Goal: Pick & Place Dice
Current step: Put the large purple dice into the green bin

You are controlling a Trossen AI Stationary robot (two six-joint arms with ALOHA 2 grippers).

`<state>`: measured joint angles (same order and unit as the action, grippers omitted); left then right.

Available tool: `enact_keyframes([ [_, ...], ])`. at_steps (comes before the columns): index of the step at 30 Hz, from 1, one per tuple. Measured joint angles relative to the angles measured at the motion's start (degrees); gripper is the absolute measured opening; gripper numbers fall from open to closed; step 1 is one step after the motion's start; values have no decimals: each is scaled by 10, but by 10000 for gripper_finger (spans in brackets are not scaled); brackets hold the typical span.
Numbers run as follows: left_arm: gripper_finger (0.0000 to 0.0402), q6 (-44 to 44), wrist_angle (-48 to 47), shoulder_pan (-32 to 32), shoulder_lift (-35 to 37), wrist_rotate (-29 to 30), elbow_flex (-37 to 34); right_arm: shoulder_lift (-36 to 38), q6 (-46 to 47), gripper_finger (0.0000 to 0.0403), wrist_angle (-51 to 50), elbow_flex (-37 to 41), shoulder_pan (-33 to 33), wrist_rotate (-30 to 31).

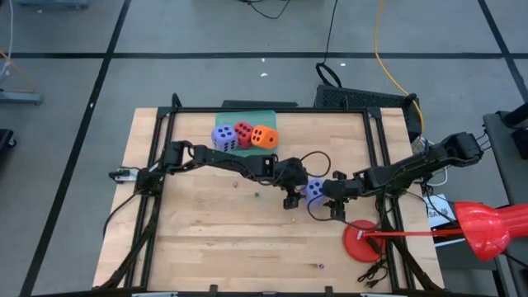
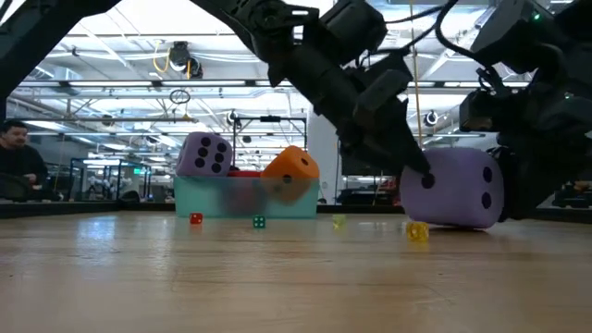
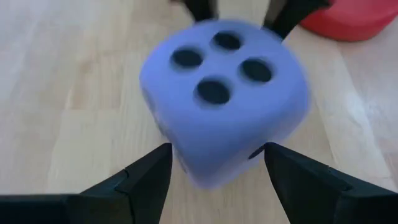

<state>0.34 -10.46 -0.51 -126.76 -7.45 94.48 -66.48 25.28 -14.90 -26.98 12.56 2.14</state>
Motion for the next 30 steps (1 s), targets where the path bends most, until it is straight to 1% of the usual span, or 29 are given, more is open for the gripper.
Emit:
enact_keyframes([
  [2,267,12,-16,0,0,0,9,0,3,153,3,0,-6,10],
  [10,267,33,-65,-1,0,0,10,0,1,153,7,0,-28,10],
  [18,267,35,-57,-2,0,12,10,0,-6,153,43,0,-43,8],
  [25,267,36,-53,2,0,23,10,0,-5,153,54,2,-46,6],
  [30,267,25,-54,8,0,25,10,0,12,153,62,2,-46,1],
])
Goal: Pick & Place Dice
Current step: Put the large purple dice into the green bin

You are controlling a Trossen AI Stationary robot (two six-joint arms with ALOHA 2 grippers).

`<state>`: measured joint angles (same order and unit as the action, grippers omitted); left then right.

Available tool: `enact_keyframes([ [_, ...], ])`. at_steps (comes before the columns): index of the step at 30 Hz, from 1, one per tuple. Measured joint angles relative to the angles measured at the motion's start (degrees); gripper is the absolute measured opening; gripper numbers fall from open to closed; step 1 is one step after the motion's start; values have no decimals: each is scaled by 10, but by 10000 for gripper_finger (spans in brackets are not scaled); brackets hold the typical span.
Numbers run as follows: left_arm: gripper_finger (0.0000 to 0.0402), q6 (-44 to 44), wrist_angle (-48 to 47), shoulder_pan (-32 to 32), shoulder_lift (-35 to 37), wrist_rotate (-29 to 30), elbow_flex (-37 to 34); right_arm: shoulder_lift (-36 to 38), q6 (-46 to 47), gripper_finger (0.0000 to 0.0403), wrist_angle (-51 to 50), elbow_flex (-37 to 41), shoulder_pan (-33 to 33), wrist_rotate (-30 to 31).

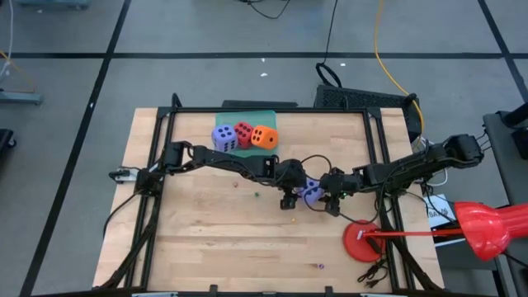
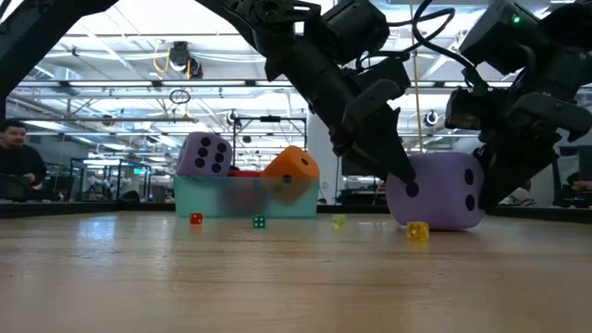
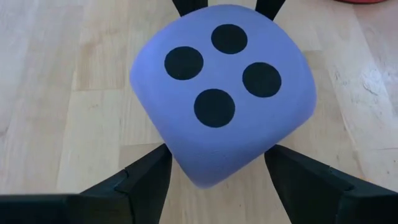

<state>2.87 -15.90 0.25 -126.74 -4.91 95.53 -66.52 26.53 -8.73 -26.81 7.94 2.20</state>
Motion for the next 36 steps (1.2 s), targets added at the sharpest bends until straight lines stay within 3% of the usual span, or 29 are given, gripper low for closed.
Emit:
enact_keyframes([
  [8,267,-3,-68,0,0,-3,35,0,6,153,-1,-17,0,1],
  [26,267,35,-342,-5,3,-2,239,3,-13,153,-118,-161,0,11],
  [36,267,56,-377,-21,80,-6,243,5,-35,153,-143,-245,-4,51],
])
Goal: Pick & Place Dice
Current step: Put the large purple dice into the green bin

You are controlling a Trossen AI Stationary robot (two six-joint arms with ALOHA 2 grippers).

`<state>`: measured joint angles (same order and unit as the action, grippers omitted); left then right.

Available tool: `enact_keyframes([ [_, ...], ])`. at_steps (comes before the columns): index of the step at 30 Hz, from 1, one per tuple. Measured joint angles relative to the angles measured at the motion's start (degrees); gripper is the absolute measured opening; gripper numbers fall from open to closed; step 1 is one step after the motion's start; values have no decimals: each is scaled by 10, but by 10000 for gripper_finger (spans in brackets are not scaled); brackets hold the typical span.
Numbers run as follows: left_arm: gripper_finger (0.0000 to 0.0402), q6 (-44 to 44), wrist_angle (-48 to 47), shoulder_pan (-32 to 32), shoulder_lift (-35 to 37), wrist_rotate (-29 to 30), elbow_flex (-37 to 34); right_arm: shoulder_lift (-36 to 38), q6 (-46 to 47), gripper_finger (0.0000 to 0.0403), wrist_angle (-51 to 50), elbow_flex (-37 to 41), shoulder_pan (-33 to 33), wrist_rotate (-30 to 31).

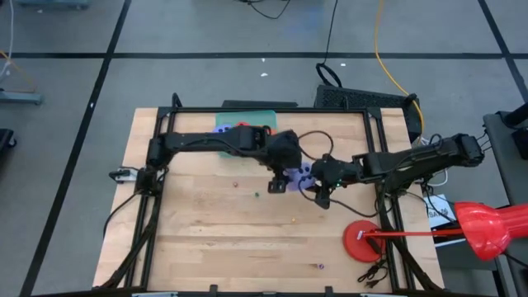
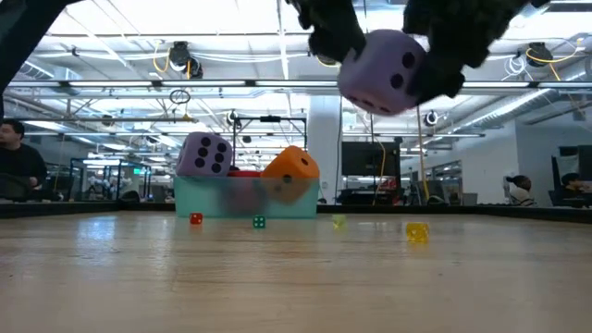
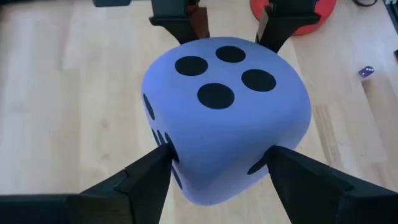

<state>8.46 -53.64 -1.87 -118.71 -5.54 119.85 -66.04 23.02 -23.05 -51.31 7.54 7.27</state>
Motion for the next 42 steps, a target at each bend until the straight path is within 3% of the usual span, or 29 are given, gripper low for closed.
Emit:
enact_keyframes([
  [14,267,24,-70,-45,70,11,-1,-30,-48,153,-32,-113,-59,7],
  [29,267,70,-136,-111,111,9,-2,-163,-122,153,-29,-244,-120,5],
  [42,267,136,-175,-209,123,-29,-2,-211,-148,153,23,-284,-180,-2],
])
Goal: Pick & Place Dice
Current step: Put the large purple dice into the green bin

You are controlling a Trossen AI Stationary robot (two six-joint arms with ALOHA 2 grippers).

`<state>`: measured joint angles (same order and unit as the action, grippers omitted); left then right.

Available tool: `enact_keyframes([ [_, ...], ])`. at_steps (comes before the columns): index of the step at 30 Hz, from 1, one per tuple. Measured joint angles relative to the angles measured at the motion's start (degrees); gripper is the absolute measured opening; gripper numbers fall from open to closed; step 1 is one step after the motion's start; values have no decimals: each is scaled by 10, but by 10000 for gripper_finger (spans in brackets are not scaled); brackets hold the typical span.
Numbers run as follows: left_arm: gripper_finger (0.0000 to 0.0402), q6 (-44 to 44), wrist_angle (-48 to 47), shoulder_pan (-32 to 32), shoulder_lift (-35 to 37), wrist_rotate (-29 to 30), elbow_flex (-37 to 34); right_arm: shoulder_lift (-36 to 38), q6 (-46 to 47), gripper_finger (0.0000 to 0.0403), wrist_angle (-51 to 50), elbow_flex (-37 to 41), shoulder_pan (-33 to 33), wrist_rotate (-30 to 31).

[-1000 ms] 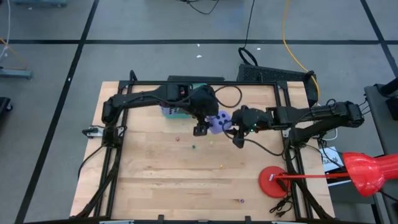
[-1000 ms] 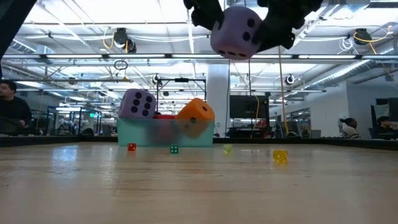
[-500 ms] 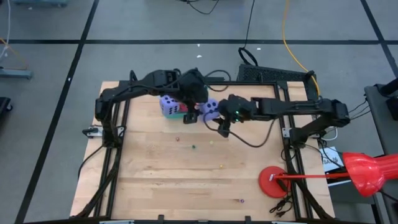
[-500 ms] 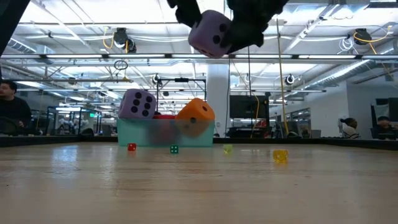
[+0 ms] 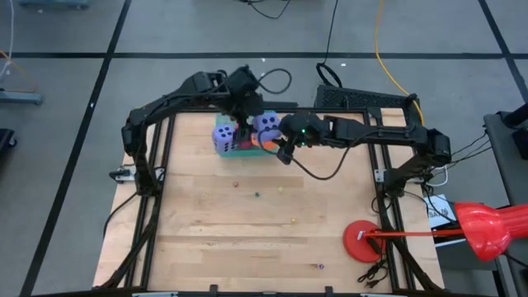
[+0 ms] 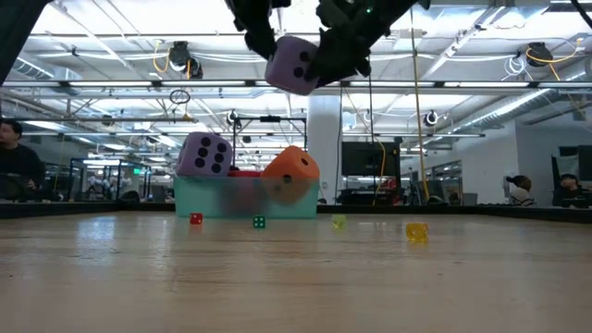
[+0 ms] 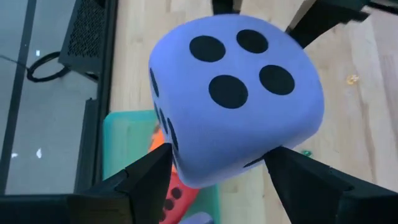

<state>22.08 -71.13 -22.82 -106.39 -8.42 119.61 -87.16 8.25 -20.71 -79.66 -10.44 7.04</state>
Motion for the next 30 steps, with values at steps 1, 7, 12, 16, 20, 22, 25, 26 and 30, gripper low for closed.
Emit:
enact_keyframes([
  [1,267,8,-3,-8,0,-3,0,0,0,153,7,0,-6,-8],
  [7,267,40,-4,-47,-1,-22,-1,-10,2,153,30,-1,-35,-22],
  [12,266,62,-6,-78,0,-50,-10,-30,3,153,82,-3,-47,-33],
  [16,267,73,1,-90,0,-73,-35,-64,16,153,101,-5,-50,-48],
  [20,267,83,14,-92,0,-89,-69,-105,16,153,100,-17,-52,-61],
  [22,267,89,18,-95,0,-91,-94,-124,16,153,98,-23,-52,-65],
  [25,267,93,36,-101,0,-96,-138,-143,15,153,84,-28,-53,-75],
  [26,267,95,40,-105,4,-99,-153,-147,15,153,73,-30,-54,-76],
  [30,267,103,55,-124,16,-94,-216,-151,12,153,63,-46,-57,-72],
])
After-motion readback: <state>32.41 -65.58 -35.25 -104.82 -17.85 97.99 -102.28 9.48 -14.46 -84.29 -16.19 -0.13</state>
